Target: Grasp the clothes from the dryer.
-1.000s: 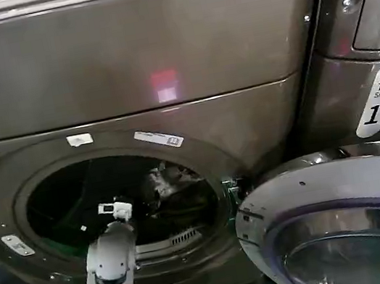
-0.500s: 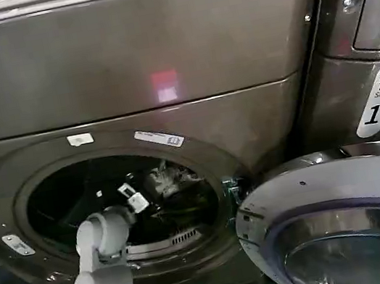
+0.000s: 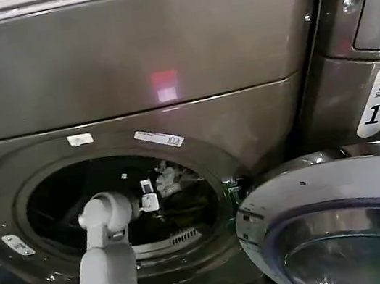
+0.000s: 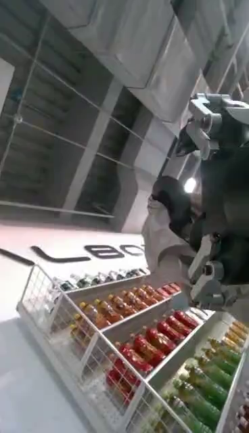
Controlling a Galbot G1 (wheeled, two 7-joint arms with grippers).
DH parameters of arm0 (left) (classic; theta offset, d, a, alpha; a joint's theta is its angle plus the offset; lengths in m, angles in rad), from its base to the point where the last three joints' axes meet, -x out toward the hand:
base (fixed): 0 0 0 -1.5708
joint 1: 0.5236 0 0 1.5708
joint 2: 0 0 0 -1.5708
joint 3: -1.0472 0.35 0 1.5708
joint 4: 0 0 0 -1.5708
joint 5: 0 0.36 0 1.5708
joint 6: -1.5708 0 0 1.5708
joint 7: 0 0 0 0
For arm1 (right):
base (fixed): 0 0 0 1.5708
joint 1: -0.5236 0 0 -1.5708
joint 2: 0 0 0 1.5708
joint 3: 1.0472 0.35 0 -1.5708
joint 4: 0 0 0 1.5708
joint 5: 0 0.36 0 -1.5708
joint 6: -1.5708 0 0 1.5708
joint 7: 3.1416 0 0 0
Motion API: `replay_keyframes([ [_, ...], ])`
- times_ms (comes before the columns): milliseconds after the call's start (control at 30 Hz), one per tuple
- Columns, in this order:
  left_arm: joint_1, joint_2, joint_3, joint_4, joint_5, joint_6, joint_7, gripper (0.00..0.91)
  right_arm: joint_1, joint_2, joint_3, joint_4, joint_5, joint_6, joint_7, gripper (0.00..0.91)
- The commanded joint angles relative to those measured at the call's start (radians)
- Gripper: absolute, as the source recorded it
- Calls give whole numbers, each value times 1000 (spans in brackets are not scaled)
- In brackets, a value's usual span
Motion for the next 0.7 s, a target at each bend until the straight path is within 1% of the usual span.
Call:
replay_keyframes([
  [33, -19, 0, 7, 45, 22, -18, 15, 907, -1, 0, 3, -2, 0, 1, 0, 907],
  [400, -25, -9, 13, 108, -26, 18, 15, 907, 0, -4, 2, -4, 0, 2, 1, 907],
  [500, -34, -3, 20, 144, -79, 28, 16, 907, 0, -5, 2, -5, -1, 2, 0, 907],
  [700, -30, -2, 29, 191, -122, 37, 15, 907, 0, -8, 2, -10, -1, 3, 0, 907],
])
